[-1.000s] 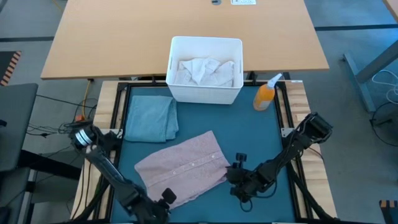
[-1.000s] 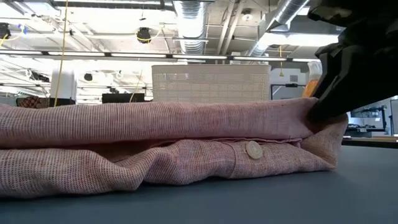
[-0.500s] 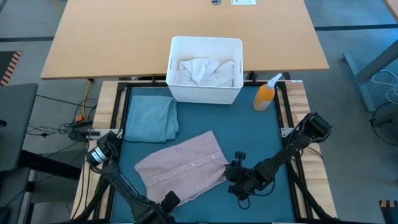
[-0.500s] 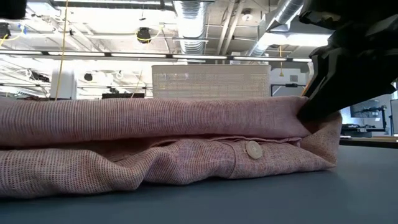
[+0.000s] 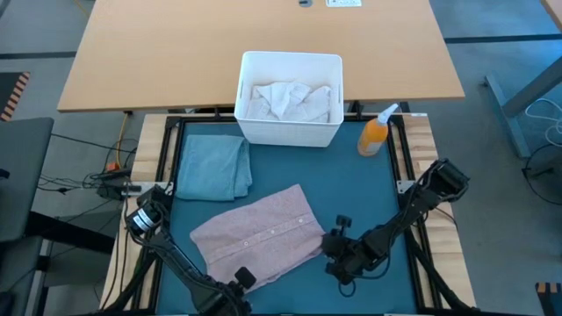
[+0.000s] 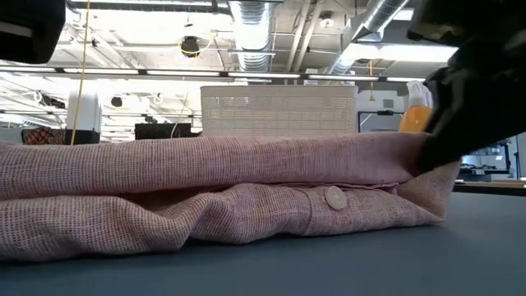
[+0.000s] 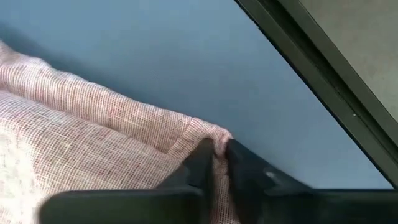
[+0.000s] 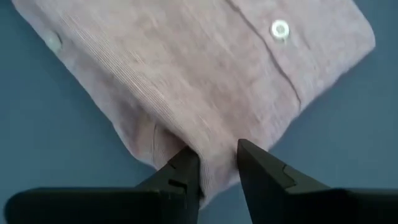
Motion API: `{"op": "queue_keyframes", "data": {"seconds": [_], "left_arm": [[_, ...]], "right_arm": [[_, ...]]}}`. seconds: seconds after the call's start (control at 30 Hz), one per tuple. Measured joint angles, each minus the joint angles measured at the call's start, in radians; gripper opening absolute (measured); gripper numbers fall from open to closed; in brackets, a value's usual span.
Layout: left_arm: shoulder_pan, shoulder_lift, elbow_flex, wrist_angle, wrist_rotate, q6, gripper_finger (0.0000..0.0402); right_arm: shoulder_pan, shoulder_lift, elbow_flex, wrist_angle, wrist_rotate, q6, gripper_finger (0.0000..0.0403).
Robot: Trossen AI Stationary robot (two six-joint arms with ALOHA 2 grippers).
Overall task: Fold Laundry from Bin
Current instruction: Fold the pink shirt
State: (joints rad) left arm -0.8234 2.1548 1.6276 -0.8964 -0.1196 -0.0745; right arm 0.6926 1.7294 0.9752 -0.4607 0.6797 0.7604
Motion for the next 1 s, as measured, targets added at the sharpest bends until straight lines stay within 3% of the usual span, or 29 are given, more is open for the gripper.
{"op": "queue_keyframes", "data": {"seconds": [0.23, 0.47, 0.73, 0.83, 1.0], "left_arm": [[0.001, 0.000, 0.000, -0.016, 0.025, -0.049, 0.0001], [-0.023, -0.001, 0.074, -0.180, 0.043, -0.095, 0.0000], [-0.062, 0.001, 0.084, -0.166, 0.169, -0.146, 0.0000], [-0.069, 0.005, 0.083, -0.126, 0.124, -0.150, 0.0000], [-0.091, -0.001, 0.117, -0.083, -0.074, -0.071, 0.0000]], "right_arm": [[0.001, 0.000, 0.000, -0.058, -0.026, 0.054, 0.0072], [0.011, 0.000, 0.001, -0.057, -0.097, 0.053, 0.0022], [0.036, 0.000, 0.000, -0.078, -0.119, 0.138, 0.0026], [0.042, 0.000, 0.000, -0.082, -0.117, 0.155, 0.0025], [0.043, 0.000, 0.000, -0.072, -0.113, 0.157, 0.0023]]}}
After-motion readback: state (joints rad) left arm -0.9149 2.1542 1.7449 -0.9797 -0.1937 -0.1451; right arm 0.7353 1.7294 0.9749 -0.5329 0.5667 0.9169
